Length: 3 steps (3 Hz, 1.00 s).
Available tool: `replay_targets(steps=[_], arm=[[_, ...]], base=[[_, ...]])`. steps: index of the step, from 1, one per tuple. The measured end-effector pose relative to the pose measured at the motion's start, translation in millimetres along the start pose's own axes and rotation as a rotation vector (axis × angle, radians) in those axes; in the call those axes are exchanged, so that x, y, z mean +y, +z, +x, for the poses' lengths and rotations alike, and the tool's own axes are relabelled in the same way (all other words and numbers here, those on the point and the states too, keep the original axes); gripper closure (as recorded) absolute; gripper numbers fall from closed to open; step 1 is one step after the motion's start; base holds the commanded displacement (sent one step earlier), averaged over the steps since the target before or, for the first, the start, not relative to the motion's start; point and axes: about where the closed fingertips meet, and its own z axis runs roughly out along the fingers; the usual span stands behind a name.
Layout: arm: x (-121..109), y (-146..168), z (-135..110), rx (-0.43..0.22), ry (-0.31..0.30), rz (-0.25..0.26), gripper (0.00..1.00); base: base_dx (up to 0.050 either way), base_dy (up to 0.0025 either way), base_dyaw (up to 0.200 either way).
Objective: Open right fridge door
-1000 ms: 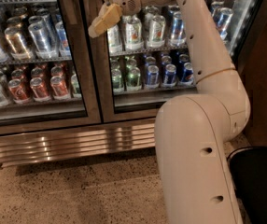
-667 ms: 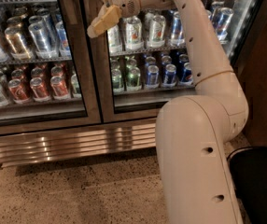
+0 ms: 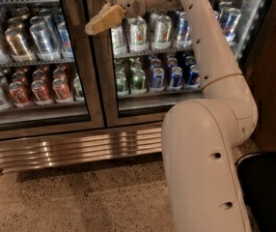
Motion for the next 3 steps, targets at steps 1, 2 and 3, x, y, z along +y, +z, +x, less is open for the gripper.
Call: replay_targets(steps=[1, 2, 3], arm=[[0.0, 0.0, 0.0, 0.000, 0.000, 0.000, 0.43], [0.0, 0.0, 0.0, 0.000, 0.000, 0.000, 0.64], [0.0, 0.1, 0.0, 0.000, 0.000, 0.000, 0.90]], base=[[0.000, 0.00000, 0.000], [0.000, 0.00000, 0.000], [0.000, 0.00000, 0.000]])
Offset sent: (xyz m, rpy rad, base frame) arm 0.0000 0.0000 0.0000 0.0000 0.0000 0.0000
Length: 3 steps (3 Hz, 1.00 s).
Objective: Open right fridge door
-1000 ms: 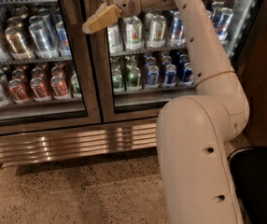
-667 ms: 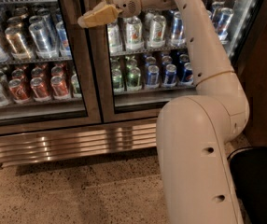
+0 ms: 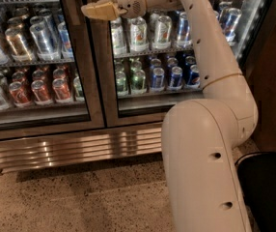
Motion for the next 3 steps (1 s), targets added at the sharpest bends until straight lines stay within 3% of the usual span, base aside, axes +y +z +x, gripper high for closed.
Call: replay_targets(steps=[1, 2, 3], arm=[[-0.5, -0.2, -0.3, 0.000, 0.000, 0.000, 1.00], [-6.8, -2.8, -1.8, 0.000, 0.000, 0.000, 1.00], [-6.8, -2.9, -1.6, 0.000, 0.000, 0.001, 0.82]], base=[[0.000, 0.00000, 0.000], [0.000, 0.00000, 0.000], [0.000, 0.00000, 0.000]])
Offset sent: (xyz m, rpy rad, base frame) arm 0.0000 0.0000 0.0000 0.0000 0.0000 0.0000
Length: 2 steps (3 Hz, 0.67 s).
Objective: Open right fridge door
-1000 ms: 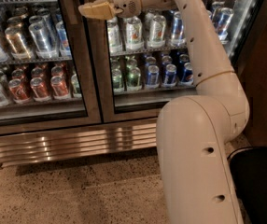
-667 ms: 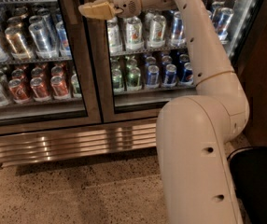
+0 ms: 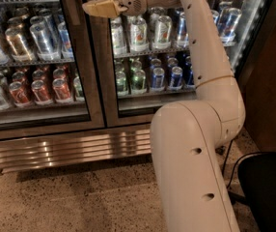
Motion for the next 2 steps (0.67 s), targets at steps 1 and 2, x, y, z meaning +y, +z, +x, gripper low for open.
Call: replay_targets(steps=[1, 2], arm=[[0.0, 0.0, 0.0, 0.000, 0.000, 0.000, 0.57], [0.0, 0.0, 0.0, 0.000, 0.000, 0.000, 0.36]], base=[[0.000, 0.00000, 0.000], [0.000, 0.00000, 0.000]])
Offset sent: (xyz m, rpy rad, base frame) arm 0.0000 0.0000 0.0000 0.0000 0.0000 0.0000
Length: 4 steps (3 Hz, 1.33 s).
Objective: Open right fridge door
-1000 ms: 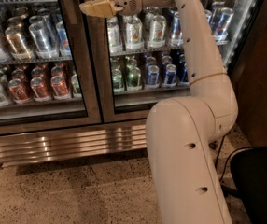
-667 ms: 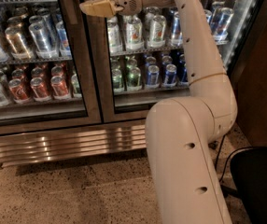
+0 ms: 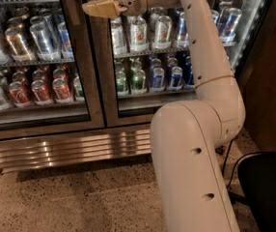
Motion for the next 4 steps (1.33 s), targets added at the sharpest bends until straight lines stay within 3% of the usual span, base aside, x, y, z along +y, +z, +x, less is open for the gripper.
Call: replay_targets(steps=[1, 2, 4], arm=[[0.0, 0.0, 0.0, 0.000, 0.000, 0.000, 0.12], [0.0, 0.0, 0.0, 0.000, 0.000, 0.000, 0.00], [0.9, -0.3, -0.9, -0.001, 0.001, 0.008, 0.00]], base=[[0.000, 0.00000, 0.000], [0.000, 0.00000, 0.000], [0.000, 0.00000, 0.000]])
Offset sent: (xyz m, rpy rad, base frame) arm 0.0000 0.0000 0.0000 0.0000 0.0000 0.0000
